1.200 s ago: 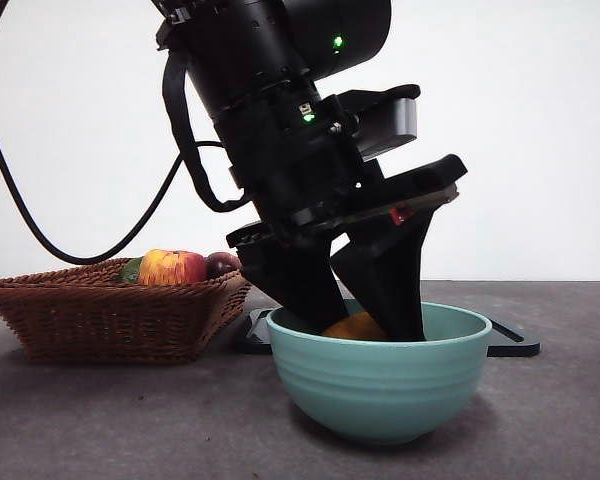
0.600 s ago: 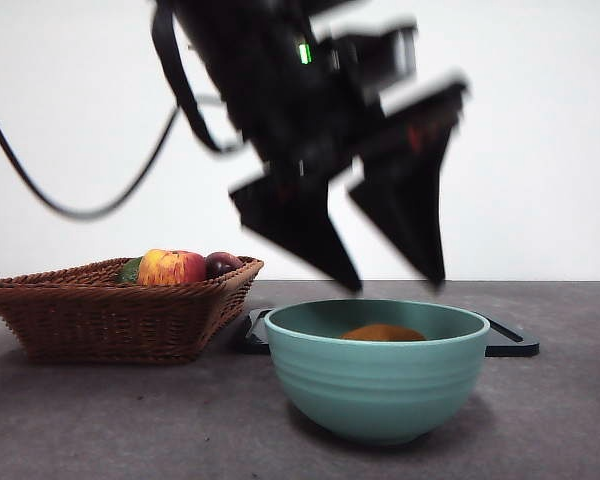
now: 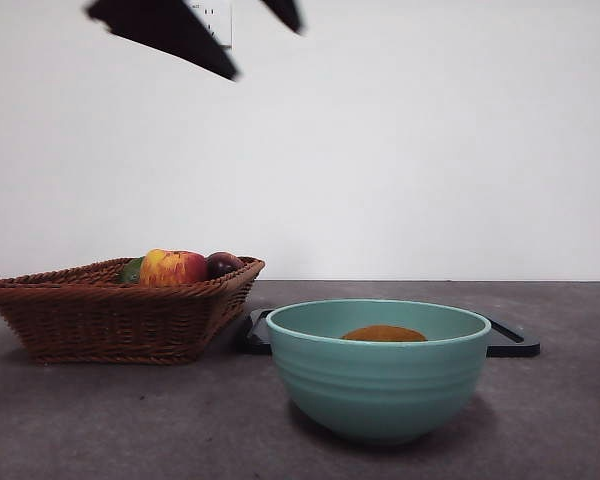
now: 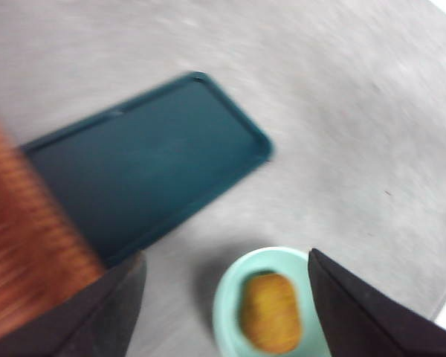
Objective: Pick up the wifruite, put it on the bowl, pick up the plate, put it on desk
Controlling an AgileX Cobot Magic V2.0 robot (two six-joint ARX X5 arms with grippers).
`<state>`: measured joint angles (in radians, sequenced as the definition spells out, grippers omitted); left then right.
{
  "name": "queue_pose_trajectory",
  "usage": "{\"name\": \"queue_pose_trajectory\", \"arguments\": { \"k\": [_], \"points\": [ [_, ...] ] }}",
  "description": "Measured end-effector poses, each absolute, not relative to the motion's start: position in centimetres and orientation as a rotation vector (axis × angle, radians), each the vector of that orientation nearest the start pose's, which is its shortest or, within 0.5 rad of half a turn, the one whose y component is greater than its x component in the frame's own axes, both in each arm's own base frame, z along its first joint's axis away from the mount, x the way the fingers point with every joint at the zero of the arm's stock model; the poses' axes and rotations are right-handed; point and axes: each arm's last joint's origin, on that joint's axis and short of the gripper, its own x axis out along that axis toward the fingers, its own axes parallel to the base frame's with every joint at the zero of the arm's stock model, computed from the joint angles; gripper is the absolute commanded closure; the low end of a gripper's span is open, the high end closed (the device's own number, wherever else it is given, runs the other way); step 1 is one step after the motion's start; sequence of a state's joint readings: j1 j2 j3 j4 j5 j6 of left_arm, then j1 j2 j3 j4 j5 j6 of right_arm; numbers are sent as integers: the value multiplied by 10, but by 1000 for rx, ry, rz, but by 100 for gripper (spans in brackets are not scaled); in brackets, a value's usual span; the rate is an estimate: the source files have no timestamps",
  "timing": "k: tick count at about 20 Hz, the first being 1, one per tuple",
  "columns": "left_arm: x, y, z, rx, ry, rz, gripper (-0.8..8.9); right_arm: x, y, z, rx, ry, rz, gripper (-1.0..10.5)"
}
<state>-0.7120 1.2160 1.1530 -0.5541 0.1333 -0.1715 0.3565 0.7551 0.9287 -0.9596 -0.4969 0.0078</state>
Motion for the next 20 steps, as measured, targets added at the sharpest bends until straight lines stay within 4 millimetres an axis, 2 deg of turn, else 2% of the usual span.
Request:
{"name": "queue_pose_trajectory", "arguments": {
  "k": [5, 7, 9, 12, 14, 16, 20],
  "points": [
    [182, -120, 359, -58, 631, -689, 466, 112, 56, 320, 64, 811, 805, 544],
    [173, -106, 354, -83, 624, -693, 466, 112, 56, 320, 64, 810, 805, 544],
    [165, -96, 337, -95, 657, -688, 466, 112, 57, 320, 63, 803, 806, 544],
    [151, -89, 309, -123, 740, -775, 466, 112, 57, 320, 63, 803, 806, 544],
    [140, -87, 298, -146, 788, -884, 470, 112, 57, 320, 63, 803, 806, 543],
    [132, -86, 296, -160, 830, -986, 470, 112, 57, 320, 63, 803, 806, 544],
    [128, -85, 293, -131, 863, -1009, 470, 112, 57, 320, 63, 803, 806, 544]
  ]
}}
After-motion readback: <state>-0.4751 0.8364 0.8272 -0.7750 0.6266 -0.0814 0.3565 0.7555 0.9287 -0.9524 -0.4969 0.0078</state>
